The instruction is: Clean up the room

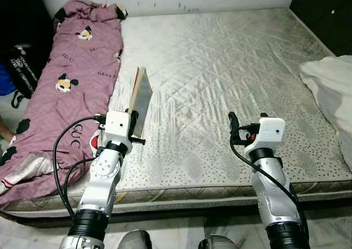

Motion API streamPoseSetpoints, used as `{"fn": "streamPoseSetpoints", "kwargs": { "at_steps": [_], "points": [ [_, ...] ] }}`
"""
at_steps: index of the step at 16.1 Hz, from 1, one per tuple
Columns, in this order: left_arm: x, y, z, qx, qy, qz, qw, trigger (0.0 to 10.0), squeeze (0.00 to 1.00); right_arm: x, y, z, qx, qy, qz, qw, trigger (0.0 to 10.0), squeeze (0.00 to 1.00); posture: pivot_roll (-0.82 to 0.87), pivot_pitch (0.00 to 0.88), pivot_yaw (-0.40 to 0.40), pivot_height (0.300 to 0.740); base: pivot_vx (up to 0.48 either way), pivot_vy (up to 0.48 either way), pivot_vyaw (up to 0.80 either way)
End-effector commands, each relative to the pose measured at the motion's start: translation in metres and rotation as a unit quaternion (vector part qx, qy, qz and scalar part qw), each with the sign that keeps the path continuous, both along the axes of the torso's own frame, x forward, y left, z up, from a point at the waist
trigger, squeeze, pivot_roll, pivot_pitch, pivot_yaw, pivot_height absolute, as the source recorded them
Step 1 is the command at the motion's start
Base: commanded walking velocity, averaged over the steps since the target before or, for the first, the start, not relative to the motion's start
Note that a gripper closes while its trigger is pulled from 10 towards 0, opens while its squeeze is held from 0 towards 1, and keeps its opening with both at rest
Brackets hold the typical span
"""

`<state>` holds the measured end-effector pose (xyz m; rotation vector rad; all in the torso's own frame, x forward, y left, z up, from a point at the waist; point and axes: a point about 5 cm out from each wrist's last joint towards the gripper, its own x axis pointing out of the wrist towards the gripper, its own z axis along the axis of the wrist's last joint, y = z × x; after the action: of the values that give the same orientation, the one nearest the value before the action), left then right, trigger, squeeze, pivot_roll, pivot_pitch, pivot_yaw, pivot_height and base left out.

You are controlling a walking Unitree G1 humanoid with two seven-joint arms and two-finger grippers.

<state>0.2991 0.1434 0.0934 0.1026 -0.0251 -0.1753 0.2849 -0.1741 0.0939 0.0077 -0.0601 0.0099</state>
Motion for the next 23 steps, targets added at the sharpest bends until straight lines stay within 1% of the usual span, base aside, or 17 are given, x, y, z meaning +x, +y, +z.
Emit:
{"fn": "streamPoseSetpoints", "kwargs": {
  "at_steps": [1, 2, 7, 23],
  "points": [
    [0.0011, 0.0031, 0.0096, -0.004, -0.021, 0.008, 1.0, 10.0, 0.0, -0.0009, 0.0038, 0.0045, -0.005, -0.006, 0.016, 1.0, 10.0, 0.0, -0.09, 0.112, 0.044, 0.74, 0.0, -0.322, 0.0],
    [0.0013, 0.0031, 0.0096, -0.005, -0.021, 0.008, 1.0, 10.0, 0.0, -0.001, 0.004, 0.0047, -0.007, -0.007, 0.018, 1.0, 10.0, 0.0, -0.09, 0.112, 0.042, 0.74, 0.0, -0.326, 0.0],
    [0.0013, 0.0031, 0.0104, -0.01, -0.022, 0.012, 1.0, 10.0, 0.0, -0.0008, 0.0042, 0.0049, -0.009, -0.004, 0.022, 1.0, 10.0, 0.0, -0.09, 0.115, 0.037, 0.74, 0.0, -0.349, 0.46],
    [0.0045, 0.0006, 0.0113, -0.011, -0.021, 0.006, 1.0, 10.0, 0.0, 0.0017, 0.0032, 0.0034, -0.012, 0.004, 0.018, 1.0, 10.0, 0.0, -0.09, 0.102, 0.039, 0.74, 0.0, -0.352, 0.0]
  ]
}}
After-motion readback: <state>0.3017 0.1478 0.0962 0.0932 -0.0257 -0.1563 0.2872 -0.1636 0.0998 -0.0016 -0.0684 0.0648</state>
